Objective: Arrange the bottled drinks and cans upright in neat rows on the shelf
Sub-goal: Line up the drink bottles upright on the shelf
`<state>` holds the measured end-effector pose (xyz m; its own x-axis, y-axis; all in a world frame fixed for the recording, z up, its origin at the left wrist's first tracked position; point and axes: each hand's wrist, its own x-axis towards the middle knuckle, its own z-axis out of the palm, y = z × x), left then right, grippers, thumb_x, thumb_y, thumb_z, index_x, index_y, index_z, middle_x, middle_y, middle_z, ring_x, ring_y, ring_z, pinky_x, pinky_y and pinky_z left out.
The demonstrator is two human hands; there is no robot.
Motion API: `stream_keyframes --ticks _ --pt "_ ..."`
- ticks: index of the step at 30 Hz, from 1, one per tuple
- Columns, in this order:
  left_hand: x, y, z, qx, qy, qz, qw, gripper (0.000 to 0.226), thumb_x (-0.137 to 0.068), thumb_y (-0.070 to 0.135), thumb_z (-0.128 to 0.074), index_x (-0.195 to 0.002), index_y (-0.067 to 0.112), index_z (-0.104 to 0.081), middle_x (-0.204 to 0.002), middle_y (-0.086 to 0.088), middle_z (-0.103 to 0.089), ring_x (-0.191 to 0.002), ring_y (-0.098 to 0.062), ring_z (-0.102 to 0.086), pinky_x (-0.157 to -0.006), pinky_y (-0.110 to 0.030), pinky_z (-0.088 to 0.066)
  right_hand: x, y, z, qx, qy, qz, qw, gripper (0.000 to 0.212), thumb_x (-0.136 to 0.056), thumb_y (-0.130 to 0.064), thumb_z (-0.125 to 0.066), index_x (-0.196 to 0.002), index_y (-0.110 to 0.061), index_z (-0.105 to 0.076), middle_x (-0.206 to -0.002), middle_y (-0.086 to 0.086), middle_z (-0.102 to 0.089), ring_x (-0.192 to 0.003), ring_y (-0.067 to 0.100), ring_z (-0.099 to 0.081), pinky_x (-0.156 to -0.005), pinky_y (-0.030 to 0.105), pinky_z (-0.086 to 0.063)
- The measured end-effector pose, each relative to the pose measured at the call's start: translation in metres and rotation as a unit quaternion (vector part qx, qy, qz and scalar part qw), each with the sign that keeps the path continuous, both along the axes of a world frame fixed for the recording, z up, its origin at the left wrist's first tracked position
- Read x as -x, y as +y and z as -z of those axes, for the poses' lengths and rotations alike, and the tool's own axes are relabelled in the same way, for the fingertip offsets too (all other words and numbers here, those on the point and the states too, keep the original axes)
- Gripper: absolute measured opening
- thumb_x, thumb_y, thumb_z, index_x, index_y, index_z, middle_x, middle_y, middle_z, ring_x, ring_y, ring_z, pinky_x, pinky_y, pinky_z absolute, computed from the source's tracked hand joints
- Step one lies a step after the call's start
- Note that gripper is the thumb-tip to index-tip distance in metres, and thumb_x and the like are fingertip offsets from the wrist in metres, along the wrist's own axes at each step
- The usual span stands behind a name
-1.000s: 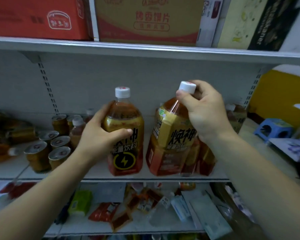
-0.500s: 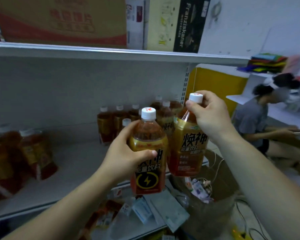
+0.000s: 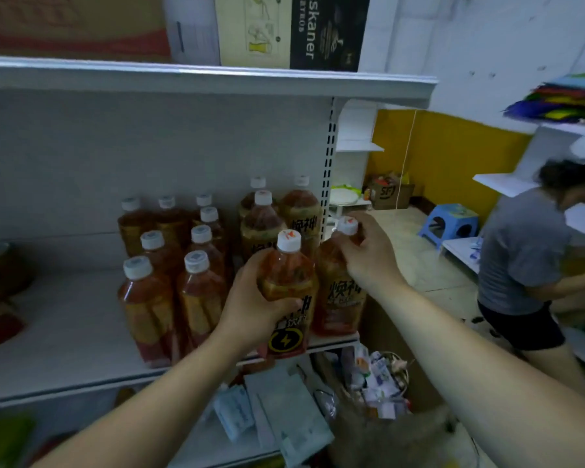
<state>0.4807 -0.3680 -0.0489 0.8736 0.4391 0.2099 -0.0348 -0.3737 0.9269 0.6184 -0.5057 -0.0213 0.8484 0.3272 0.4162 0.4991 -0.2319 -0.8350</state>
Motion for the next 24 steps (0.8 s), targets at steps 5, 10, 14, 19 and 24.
stream_keyframes --ticks 5,10,14,19,24 --pt "-0.021 0.010 0.008 -0.039 0.044 -0.038 0.998 0.078 -0.071 0.016 -0.080 -0.126 0.046 -0.032 -0.127 0.007 -0.052 -0.116 -0.012 -0.052 -0.099 -0.031 -0.044 -0.021 0.010 0.009 0.001 0.011 -0.008 1.000 0.018 -0.092 -0.024 -0.060 -0.108 -0.025 -0.052 -0.092 -0.016 -0.056 -0.089 0.008 -0.055 -0.069 0.017 -0.039" --pt "-0.028 0.016 0.004 -0.203 0.104 -0.042 0.973 0.098 -0.072 0.031 -0.079 -0.149 0.025 -0.017 -0.152 0.005 -0.019 -0.139 -0.017 -0.024 -0.114 -0.034 -0.027 -0.029 0.001 0.029 0.037 -0.014 -0.038 0.998 0.040 -0.082 -0.041 -0.069 -0.117 -0.034 -0.050 -0.107 -0.015 -0.057 -0.104 0.010 -0.055 -0.088 0.026 -0.046" --pt "-0.029 0.021 0.001 -0.256 0.112 -0.015 0.960 0.103 -0.068 0.032 -0.081 -0.148 0.030 -0.015 -0.150 0.006 -0.027 -0.139 -0.016 -0.026 -0.114 -0.040 -0.029 -0.036 -0.006 0.054 0.084 0.034 -0.065 0.994 0.077 -0.062 -0.061 -0.073 -0.129 -0.039 -0.042 -0.123 -0.006 -0.056 -0.118 0.018 -0.053 -0.098 0.047 -0.047" --pt "-0.036 0.024 -0.001 -0.273 0.097 -0.043 0.956 0.102 -0.072 0.024 -0.078 -0.149 0.027 -0.013 -0.152 0.003 -0.027 -0.140 -0.019 -0.026 -0.114 -0.040 -0.029 -0.055 0.015 0.057 0.080 0.051 -0.080 0.992 0.092 -0.061 -0.060 -0.073 -0.140 -0.037 -0.033 -0.132 -0.005 -0.051 -0.123 0.018 -0.050 -0.101 0.048 -0.045" --pt "-0.049 0.023 0.000 -0.255 0.103 -0.058 0.960 0.106 -0.077 0.013 -0.074 -0.150 0.028 0.000 -0.156 0.000 -0.011 -0.142 -0.026 -0.021 -0.114 -0.041 -0.029 -0.078 0.037 0.064 0.070 0.049 -0.087 0.993 0.090 -0.061 -0.059 -0.075 -0.138 -0.041 -0.033 -0.132 -0.001 -0.051 -0.120 0.020 -0.053 -0.099 0.049 -0.047"
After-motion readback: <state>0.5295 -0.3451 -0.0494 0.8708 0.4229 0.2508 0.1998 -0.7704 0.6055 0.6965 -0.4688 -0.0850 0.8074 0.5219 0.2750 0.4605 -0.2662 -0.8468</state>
